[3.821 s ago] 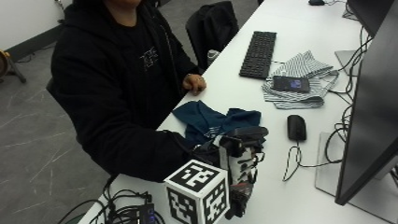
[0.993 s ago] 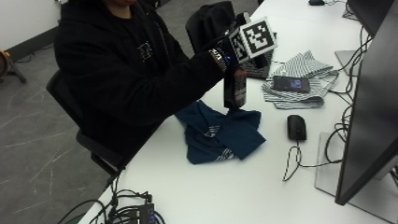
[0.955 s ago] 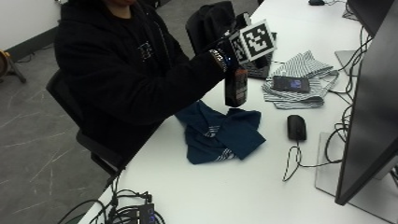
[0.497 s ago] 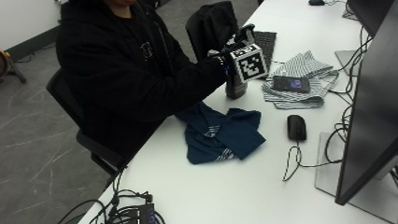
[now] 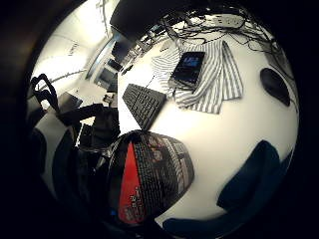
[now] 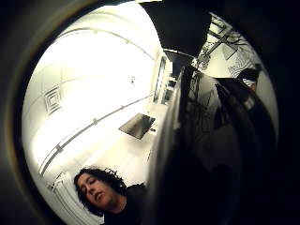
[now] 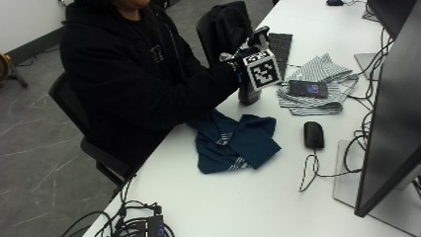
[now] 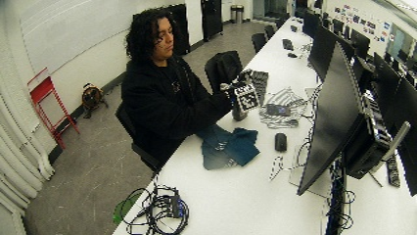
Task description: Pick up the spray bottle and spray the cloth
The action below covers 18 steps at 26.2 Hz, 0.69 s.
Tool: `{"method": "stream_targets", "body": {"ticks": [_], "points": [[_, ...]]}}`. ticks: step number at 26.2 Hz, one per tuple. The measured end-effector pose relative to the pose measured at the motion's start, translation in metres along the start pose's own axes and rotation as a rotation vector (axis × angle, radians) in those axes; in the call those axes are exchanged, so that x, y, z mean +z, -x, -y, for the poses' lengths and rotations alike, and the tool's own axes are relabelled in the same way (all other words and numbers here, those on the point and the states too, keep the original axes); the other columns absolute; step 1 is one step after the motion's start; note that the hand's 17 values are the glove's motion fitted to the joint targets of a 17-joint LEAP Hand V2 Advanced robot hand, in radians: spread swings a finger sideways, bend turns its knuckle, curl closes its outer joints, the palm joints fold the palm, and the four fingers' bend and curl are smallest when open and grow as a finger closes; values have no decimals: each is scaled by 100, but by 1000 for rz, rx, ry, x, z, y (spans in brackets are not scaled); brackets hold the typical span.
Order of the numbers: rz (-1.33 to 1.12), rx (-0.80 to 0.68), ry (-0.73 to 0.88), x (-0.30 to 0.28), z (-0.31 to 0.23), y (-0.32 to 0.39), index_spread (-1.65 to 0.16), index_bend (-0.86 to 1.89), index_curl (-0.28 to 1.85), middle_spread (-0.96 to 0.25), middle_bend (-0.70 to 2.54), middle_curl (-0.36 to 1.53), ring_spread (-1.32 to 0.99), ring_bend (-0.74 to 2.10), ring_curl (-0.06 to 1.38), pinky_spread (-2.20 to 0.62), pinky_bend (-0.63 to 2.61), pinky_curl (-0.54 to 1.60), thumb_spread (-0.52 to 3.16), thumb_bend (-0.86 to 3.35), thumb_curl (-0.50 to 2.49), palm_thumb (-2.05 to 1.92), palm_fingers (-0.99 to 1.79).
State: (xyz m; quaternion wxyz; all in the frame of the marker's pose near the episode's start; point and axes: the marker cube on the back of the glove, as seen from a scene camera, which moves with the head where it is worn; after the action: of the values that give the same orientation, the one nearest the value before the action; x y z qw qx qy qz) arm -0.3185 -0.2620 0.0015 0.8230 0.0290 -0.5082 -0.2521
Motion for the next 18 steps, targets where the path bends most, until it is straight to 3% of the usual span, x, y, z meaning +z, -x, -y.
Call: {"method": "stream_targets", "body": {"ticks": [12, 18], "points": [[-13, 28, 13, -3, -4, 0, -27, 31, 61, -20, 67, 56, -22, 72, 48, -33, 50, 42, 51, -4, 84, 90, 135], [-171, 55, 111, -22, -20, -8, -29, 21, 58, -15, 38, 46, -18, 54, 42, -20, 55, 43, 69, -7, 77, 78, 88]]}}
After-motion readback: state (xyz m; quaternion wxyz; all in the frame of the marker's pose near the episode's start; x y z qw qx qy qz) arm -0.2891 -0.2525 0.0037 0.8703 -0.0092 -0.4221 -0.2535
